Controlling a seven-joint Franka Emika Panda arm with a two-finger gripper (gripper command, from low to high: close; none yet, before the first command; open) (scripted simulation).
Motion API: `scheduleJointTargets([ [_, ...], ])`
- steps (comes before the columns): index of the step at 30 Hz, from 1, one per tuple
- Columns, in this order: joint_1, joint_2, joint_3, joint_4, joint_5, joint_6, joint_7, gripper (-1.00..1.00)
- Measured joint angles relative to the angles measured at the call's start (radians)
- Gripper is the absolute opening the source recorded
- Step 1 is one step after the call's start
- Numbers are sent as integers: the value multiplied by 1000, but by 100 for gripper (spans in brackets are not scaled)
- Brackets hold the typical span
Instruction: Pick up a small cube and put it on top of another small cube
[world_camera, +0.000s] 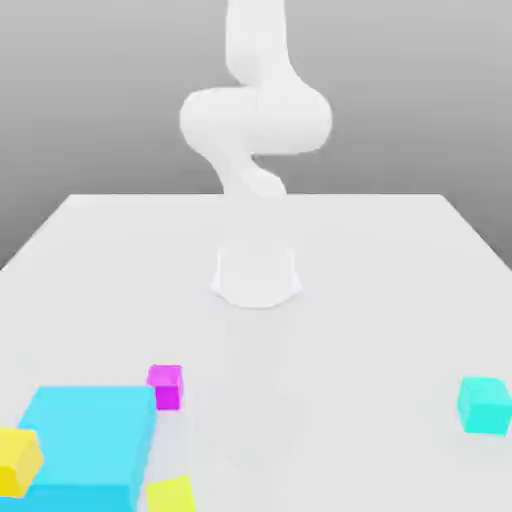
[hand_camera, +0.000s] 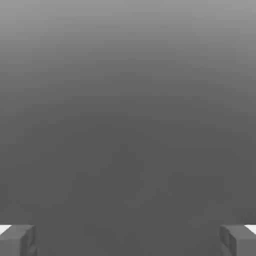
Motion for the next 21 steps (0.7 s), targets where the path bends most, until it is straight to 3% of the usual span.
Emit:
scheduleJointTargets([
  [11, 83, 405, -136, -8, 113, 119, -256, 0],
  [21, 72, 766, -174, -15, 197, 227, -471, 0],
])
